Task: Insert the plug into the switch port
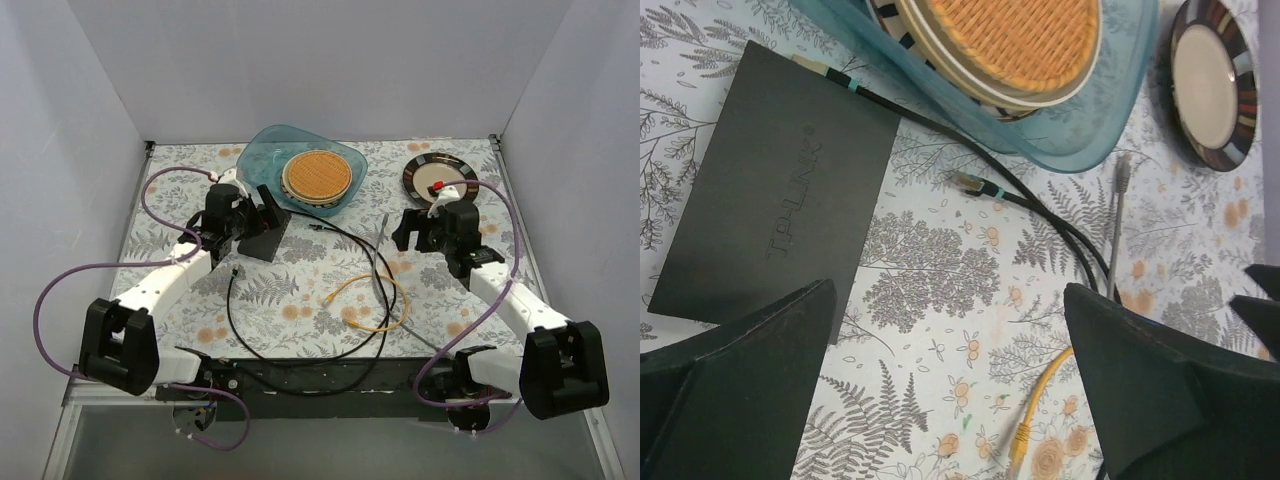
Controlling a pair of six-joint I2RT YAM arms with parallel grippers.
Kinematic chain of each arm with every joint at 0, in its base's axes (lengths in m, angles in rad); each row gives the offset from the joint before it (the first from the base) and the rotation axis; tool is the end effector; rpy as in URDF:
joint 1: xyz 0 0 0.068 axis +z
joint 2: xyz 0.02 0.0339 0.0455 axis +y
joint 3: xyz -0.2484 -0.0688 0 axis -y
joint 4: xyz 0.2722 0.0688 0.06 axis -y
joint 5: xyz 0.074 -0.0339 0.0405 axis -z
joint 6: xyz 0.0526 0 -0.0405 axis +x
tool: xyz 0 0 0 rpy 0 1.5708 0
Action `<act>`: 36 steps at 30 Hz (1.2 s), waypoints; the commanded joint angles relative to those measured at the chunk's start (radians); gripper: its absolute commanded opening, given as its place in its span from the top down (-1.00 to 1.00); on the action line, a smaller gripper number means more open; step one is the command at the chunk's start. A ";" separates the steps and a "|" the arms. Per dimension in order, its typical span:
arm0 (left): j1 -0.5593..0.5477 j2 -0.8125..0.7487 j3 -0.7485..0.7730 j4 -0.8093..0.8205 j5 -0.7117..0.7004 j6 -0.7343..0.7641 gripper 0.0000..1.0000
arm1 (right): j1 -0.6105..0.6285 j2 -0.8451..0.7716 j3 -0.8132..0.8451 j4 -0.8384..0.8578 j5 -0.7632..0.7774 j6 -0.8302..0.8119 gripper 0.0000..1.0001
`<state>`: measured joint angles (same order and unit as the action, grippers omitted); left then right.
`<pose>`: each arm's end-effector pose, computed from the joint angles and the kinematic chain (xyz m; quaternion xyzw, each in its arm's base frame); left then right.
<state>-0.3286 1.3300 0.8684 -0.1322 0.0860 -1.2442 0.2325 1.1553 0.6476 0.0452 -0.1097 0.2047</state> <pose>0.3165 -0.1127 0.2165 -0.3718 0.8003 -0.3587 0.3043 0.2904 0.0747 0.2045 -0.0406 0.8486 0.1595 0.5028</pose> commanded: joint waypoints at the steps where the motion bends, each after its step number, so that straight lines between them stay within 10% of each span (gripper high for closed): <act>1: 0.007 -0.109 0.043 -0.023 -0.009 -0.012 -0.96 | 0.095 0.090 0.107 -0.013 0.014 0.030 -0.97; 19: 0.007 -0.267 0.092 -0.053 0.017 -0.060 -0.96 | 0.235 0.612 0.446 -0.228 0.361 0.117 -0.36; 24: 0.007 -0.282 0.083 -0.063 0.008 -0.057 -0.96 | 0.238 0.672 0.437 -0.202 0.340 0.139 0.09; 26: 0.007 -0.284 0.087 -0.069 0.006 -0.054 -0.96 | 0.238 0.691 0.442 -0.200 0.325 0.144 0.69; 28: 0.007 -0.284 0.089 -0.072 0.003 -0.046 -0.96 | 0.238 0.689 0.443 -0.189 0.321 0.145 0.97; 36: 0.007 -0.288 0.083 -0.076 -0.032 -0.026 -0.97 | 0.237 0.405 0.529 -0.177 0.379 0.064 0.97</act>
<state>-0.3283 1.0698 0.9356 -0.1944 0.0845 -1.2930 0.4717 1.7714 1.0771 -0.1577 0.2276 0.3264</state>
